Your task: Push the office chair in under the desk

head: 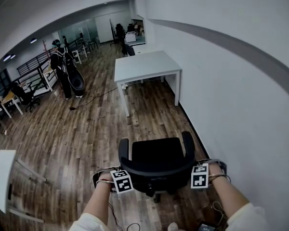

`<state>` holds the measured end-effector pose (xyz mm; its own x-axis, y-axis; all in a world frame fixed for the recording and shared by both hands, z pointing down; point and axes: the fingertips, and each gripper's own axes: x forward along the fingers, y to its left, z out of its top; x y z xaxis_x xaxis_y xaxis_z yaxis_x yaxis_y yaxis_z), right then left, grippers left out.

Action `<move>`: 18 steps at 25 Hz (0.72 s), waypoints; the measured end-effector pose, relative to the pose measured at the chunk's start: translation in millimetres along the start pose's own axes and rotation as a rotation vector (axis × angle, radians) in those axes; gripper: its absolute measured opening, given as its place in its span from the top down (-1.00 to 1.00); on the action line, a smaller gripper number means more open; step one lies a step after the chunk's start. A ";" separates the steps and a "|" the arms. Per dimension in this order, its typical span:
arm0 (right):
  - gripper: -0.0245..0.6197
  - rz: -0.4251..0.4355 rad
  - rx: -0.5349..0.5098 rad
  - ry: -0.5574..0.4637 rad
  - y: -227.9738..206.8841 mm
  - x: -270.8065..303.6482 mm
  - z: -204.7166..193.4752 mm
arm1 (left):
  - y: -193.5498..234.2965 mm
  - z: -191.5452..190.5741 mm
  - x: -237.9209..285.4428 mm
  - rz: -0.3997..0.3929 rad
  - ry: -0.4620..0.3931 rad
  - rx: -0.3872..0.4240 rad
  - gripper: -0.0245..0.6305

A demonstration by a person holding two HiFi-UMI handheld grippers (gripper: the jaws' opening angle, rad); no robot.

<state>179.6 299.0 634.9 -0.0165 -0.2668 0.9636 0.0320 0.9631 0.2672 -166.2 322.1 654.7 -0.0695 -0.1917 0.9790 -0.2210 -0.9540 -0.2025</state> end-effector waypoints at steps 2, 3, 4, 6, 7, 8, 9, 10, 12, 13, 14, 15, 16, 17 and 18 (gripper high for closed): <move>0.30 0.009 -0.003 -0.006 -0.3 0.7 1.2 | 0.3 -0.1 0.2 -0.017 -0.017 0.005 0.31; 0.30 0.012 -0.005 -0.008 -0.5 0.5 1.9 | 0.6 0.5 -0.2 -0.025 -0.028 0.007 0.31; 0.31 0.015 -0.007 -0.010 -0.9 0.3 2.2 | 1.0 1.6 -0.5 -0.031 -0.041 0.009 0.31; 0.33 0.014 -0.009 -0.012 -1.5 0.7 2.6 | 1.7 3.6 -0.4 -0.038 -0.066 0.010 0.31; 0.33 0.011 -0.011 -0.014 -1.6 1.0 3.1 | 1.9 3.8 -0.2 -0.039 -0.075 0.011 0.31; 0.35 0.007 -0.012 -0.015 -1.5 1.2 3.8 | 2.1 3.7 0.0 -0.039 -0.081 0.012 0.30; 0.36 0.005 -0.014 -0.015 -1.3 1.3 4.1 | 2.2 3.7 0.5 -0.039 -0.083 0.012 0.30; 0.37 0.003 -0.017 -0.014 -1.3 1.8 3.8 | 2.4 3.8 1.2 -0.038 -0.083 0.012 0.31; 0.40 -0.003 -0.022 -0.011 -2.4 3.9 2.9 | 3.5 4.2 2.4 -0.033 -0.082 0.009 0.31; 0.41 -0.006 -0.024 -0.012 -3.4 4.1 3.0 | 4.5 4.3 2.8 -0.028 -0.082 0.007 0.31; 0.41 -0.008 -0.026 -0.013 -4.4 3.7 3.4 | 5.8 4.6 3.0 -0.023 -0.083 0.005 0.31; 0.41 -0.009 -0.027 -0.014 -5.5 3.6 3.7 | 7.1 4.7 3.3 -0.017 -0.083 0.003 0.31; 0.41 -0.010 -0.029 -0.015 -6.5 4.1 3.8 | 8.2 4.7 3.5 -0.014 -0.082 0.002 0.31; 0.41 -0.009 -0.030 -0.015 -7.3 4.5 3.7 | 9.0 4.6 3.6 -0.012 -0.079 0.000 0.31; 0.41 -0.006 -0.031 -0.015 -7.8 4.7 3.6 | 9.5 4.4 3.8 -0.011 -0.077 -0.001 0.31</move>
<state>175.6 290.4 637.3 -0.0315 -0.2723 0.9617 0.0627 0.9597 0.2738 -164.3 311.3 656.6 0.0080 -0.1983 0.9801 -0.2222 -0.9560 -0.1916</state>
